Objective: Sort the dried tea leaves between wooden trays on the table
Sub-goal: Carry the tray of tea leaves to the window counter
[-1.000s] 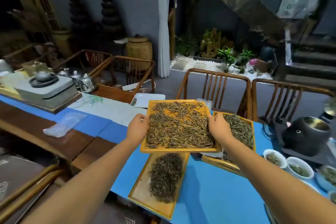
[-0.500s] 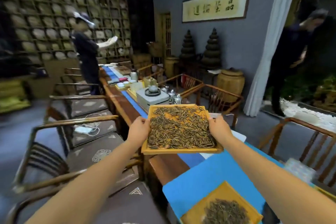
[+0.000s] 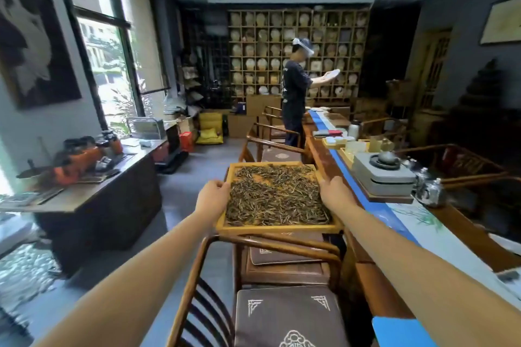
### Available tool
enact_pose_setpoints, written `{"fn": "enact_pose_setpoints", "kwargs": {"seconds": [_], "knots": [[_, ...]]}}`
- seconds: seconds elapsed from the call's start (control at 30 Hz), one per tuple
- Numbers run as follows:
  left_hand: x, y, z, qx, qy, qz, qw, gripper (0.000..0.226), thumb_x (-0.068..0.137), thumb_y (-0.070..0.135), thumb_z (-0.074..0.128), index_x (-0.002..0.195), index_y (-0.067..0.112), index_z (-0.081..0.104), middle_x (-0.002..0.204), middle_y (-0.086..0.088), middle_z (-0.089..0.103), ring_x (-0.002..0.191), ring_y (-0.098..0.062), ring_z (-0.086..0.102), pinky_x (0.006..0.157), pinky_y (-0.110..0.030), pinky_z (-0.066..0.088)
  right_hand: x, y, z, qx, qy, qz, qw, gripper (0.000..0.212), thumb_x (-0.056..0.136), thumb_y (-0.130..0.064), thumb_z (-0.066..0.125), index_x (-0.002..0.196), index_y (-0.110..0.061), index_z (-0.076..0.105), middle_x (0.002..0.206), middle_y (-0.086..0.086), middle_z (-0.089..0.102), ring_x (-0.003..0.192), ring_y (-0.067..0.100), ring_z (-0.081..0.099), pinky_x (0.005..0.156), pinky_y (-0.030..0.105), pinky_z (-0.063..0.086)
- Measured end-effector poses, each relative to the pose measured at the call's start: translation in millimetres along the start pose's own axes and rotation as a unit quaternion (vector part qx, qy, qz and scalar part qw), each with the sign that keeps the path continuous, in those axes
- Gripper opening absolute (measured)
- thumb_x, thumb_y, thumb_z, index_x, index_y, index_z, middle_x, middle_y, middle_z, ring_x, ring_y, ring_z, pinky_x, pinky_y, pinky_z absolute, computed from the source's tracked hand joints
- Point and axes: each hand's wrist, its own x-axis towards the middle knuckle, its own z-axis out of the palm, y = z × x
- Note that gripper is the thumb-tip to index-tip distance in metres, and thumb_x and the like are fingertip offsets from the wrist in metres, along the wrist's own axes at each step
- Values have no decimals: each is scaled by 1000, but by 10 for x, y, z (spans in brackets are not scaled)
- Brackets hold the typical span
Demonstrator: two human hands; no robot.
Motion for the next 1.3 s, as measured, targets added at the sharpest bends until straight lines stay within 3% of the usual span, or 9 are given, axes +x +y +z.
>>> {"fn": "enact_pose_setpoints", "kwargs": {"seconds": [0.1,0.2,0.27,0.4,0.7,0.8,0.93,1.1,1.3], "knots": [[66,-392,-580,10,32,-32,999,27,92,19,43,69,7,51,74,-11,57,74,-27,53,60,-35,35,-144,-475,494,-3,-37,-29,999,46,99,-29,31,128,6,37,94,14,56,81,31,54,69,37,43],[158,-813,-1143,-3,66,-59,996,20,94,22,44,84,9,56,80,-5,59,82,-24,56,71,-34,41,-308,-958,1015,0,-65,-63,996,43,98,-26,32,125,6,42,113,21,56,103,38,54,84,38,42],[241,-1103,-1531,-9,90,-76,993,19,94,24,45,91,10,58,84,-3,59,83,-20,54,71,-30,38,-432,-1279,1400,28,-90,-74,993,46,98,-31,34,126,5,43,111,23,56,103,37,54,85,38,40],[494,-1657,-2331,-3,112,-102,988,27,93,25,47,99,4,62,97,-12,66,92,-26,60,77,-33,45,-696,-1909,2171,33,-118,-88,988,51,98,-33,36,132,5,38,133,25,49,119,38,49,92,37,40],[1189,-2584,-3792,45,139,-97,985,27,95,25,46,91,4,63,83,-10,64,81,-27,59,74,-36,46,-1064,-3162,3553,43,-134,-114,983,50,97,-38,35,123,4,41,130,27,49,118,39,49,90,38,40],[1418,-2835,-4025,67,141,-103,982,26,96,27,45,82,10,59,73,-4,59,75,-23,56,64,-32,41,-1054,-3436,3874,38,-142,-117,982,51,97,-40,33,124,4,40,131,27,50,118,39,49,89,38,41],[1798,-3079,-4146,79,141,-108,981,29,95,25,44,69,16,54,71,-4,57,72,-22,54,66,-33,40,-872,-3718,4226,25,-138,-116,983,52,97,-41,33,123,3,40,131,26,49,119,39,48,90,38,41],[2497,-3364,-4105,66,132,-121,982,25,94,25,42,97,6,59,85,-6,59,80,-22,54,69,-32,39,-382,-4016,4673,-4,-135,-118,984,40,98,-29,33,120,3,40,128,25,51,115,39,50,82,36,39],[3694,-3581,-3970,63,134,-116,982,23,93,26,42,88,10,57,77,-2,57,78,-20,54,63,-31,37,589,-4536,5242,-10,-124,-134,983,40,98,-30,34,120,3,39,126,25,52,112,38,51,75,34,36]]}}
